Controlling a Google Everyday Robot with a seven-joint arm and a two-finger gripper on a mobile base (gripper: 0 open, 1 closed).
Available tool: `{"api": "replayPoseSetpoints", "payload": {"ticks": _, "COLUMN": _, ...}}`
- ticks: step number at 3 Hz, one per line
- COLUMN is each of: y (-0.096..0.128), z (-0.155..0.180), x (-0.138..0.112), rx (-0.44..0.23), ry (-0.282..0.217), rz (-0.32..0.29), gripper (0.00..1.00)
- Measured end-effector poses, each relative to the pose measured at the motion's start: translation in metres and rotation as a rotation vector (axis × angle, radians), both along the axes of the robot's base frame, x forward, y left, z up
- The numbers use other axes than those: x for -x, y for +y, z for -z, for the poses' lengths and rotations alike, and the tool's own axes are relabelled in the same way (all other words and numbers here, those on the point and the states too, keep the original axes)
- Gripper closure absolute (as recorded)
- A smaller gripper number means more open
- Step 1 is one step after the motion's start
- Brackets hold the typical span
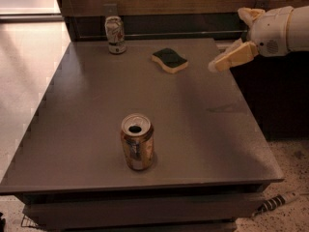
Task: Move sponge near orange can
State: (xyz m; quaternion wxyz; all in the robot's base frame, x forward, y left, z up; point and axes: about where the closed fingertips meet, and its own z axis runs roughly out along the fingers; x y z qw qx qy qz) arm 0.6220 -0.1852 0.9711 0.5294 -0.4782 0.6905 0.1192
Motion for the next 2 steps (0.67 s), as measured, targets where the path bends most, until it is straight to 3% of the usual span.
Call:
{"api": "replayPoseSetpoints", "payload": {"ticks": 1, "y": 0.009, "z": 0.005, "x": -0.014, "rx": -0.019, "ry": 0.020, "rz": -0.019, "gripper": 0.00}}
{"api": "replayPoseSetpoints", "payload": {"ticks": 2, "y": 0.023, "z": 0.028, "x": -0.067, "rx": -0.114, "ry": 0.073, "rz": -0.012, "gripper": 0.00}}
